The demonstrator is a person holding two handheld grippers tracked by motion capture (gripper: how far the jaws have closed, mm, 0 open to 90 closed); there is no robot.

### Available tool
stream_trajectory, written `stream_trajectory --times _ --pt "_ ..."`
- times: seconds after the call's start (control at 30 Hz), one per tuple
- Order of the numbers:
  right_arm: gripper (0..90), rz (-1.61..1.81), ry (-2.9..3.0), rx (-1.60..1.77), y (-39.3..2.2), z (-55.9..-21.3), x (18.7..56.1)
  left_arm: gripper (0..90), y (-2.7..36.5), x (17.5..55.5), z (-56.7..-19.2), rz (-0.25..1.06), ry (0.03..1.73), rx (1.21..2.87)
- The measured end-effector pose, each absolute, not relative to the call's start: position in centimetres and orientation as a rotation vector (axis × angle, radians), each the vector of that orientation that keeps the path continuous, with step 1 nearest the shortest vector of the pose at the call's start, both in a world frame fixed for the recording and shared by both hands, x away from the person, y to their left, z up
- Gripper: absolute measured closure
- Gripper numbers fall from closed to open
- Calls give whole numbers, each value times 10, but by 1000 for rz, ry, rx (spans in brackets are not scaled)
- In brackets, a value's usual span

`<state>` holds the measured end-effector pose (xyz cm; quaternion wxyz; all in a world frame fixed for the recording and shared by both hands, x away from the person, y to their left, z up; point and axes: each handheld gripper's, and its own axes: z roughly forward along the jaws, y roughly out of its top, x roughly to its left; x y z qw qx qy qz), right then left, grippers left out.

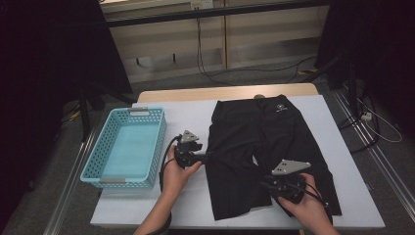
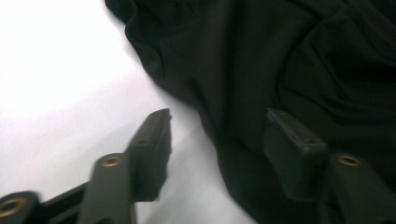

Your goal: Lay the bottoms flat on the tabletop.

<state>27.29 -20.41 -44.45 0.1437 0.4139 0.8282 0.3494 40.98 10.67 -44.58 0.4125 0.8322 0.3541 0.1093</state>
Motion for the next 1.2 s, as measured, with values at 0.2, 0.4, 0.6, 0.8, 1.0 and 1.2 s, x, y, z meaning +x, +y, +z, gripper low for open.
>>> stream_trajectory --times 0.2,0.4,0.6,0.8,1.0,1.2 --pt "808 993 2425 1219 -201 -450 276 345 114 398 -448 292 900 2116" --pt "879 1004 2455 1231 -200 -447 276 413 111 390 -455 238 920 2144" --pt "881 1058 2415 1271 -213 -438 273 521 107 387 -456 269 932 2162" --pt "879 1076 2422 1294 -217 -440 273 696 102 384 -453 232 925 2193" --pt "878 1079 2432 1275 -213 -440 273 896 99 383 -452 156 931 2195" --pt "876 1113 2434 1282 -212 -440 273 900 110 391 -447 130 963 2176"
